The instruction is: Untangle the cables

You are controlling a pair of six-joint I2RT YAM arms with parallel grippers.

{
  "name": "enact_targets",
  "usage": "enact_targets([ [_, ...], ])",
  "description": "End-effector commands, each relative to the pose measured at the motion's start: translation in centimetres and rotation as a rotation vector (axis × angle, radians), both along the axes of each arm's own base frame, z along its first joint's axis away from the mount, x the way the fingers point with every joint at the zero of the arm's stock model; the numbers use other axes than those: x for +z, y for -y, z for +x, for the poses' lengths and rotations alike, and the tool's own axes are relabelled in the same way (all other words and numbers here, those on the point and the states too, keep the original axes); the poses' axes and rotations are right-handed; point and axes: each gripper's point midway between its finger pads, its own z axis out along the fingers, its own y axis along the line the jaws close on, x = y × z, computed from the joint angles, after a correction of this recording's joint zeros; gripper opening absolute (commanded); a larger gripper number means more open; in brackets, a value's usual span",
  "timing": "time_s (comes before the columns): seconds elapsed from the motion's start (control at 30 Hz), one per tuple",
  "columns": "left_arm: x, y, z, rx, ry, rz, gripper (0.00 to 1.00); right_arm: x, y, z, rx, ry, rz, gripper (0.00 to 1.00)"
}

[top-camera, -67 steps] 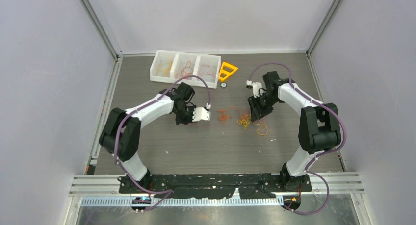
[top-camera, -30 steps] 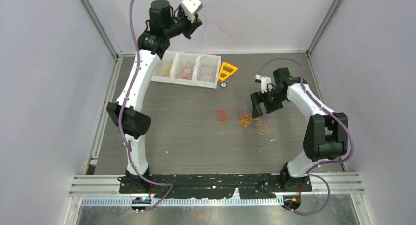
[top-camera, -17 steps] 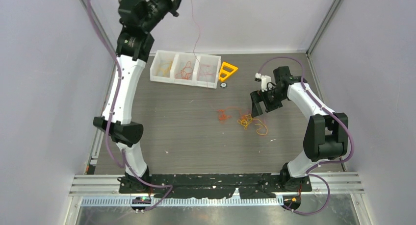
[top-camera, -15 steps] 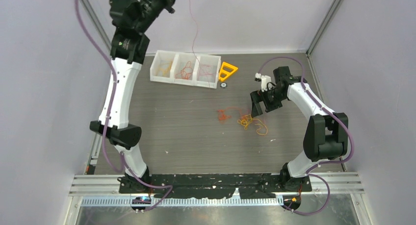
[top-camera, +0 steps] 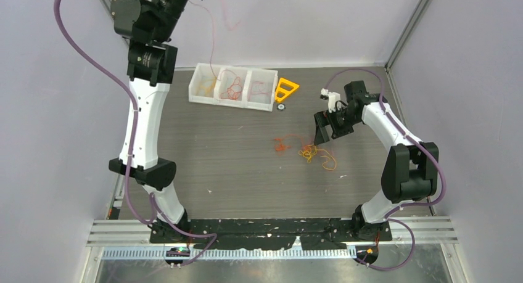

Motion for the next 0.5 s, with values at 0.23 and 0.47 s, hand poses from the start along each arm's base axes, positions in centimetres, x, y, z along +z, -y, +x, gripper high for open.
enact_targets([
  [0.23,-2.9,1.3,1.7,-0.034,-0.081,0.016,0.0,4.2,-2.5,2.1,0.029,0.076,0.152,1.0],
  [0.47,-2.5,1.6,5.2,0.002,-0.01,-0.047,0.0,3.7,-2.3,1.4,0.031,0.065,0.147,1.0],
])
